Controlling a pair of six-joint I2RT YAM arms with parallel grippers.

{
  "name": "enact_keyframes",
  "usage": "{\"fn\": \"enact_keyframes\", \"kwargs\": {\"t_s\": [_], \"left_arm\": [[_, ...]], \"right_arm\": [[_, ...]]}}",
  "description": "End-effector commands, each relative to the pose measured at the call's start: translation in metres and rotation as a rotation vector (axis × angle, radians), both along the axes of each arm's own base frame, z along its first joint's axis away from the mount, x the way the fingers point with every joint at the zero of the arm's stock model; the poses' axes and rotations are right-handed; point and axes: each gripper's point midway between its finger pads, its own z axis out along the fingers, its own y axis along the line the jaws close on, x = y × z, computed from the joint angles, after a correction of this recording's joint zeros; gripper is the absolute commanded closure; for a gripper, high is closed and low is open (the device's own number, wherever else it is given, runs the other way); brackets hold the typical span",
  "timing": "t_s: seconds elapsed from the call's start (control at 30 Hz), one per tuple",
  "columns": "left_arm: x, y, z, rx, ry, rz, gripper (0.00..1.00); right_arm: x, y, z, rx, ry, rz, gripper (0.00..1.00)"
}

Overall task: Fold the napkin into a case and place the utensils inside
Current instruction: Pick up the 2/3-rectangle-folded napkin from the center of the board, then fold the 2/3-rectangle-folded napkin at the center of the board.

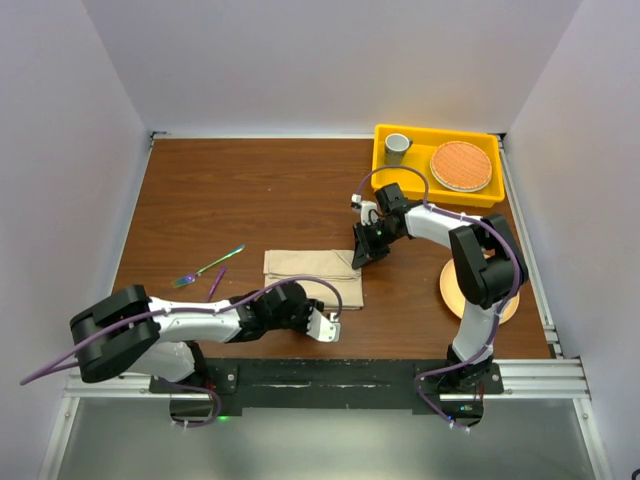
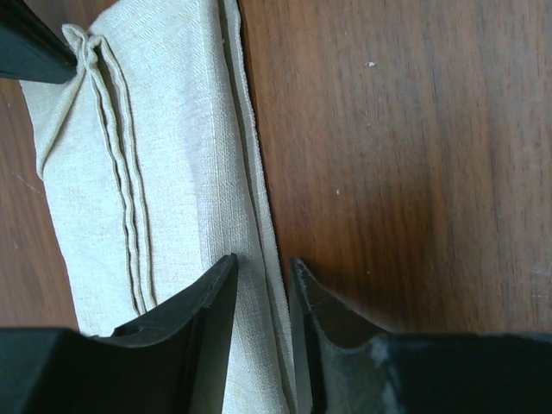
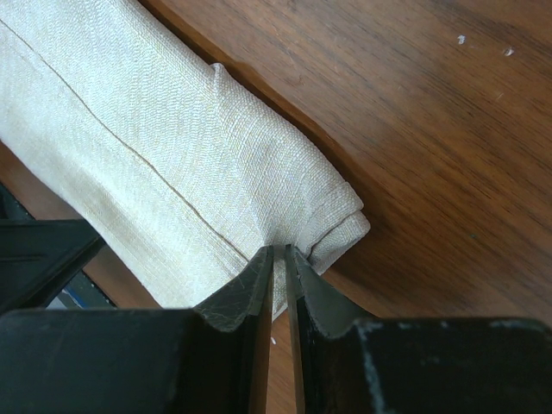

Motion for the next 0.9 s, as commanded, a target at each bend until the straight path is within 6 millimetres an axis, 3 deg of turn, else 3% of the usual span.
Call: {"fn": "enact_keyframes", "kwargs": {"t_s": [0.0, 0.07, 0.3, 0.53, 0.87], "left_arm": [[-0.001, 0.006, -0.013, 0.043, -0.014, -0.014, 0.73], [-0.001, 0.006, -0.014, 0.045, -0.021, -0.021, 0.75], [-0.002, 0.004, -0.007, 0.025, -0.019, -0.029, 1.00], [-0.003, 0.000, 0.000, -0.004, 0.051, 0.008, 1.00], [0.019, -0.004, 0.022, -0.069, 0.106, 0.067, 1.00]], "right_arm": [[0.000, -0.027, -0.044, -0.178, -0.010, 0.003, 0.83], [-0.001, -0.027, -0.045, -0.177, -0.008, 0.001, 0.83], [-0.001, -0.029, -0.045, -0.185, -0.011, 0.007, 0.83], [-0.004, -0.030, -0.043, -0.183, -0.015, 0.013, 0.83], [-0.005, -0.031, -0.044, -0.189, -0.015, 0.010, 0.83]]}}
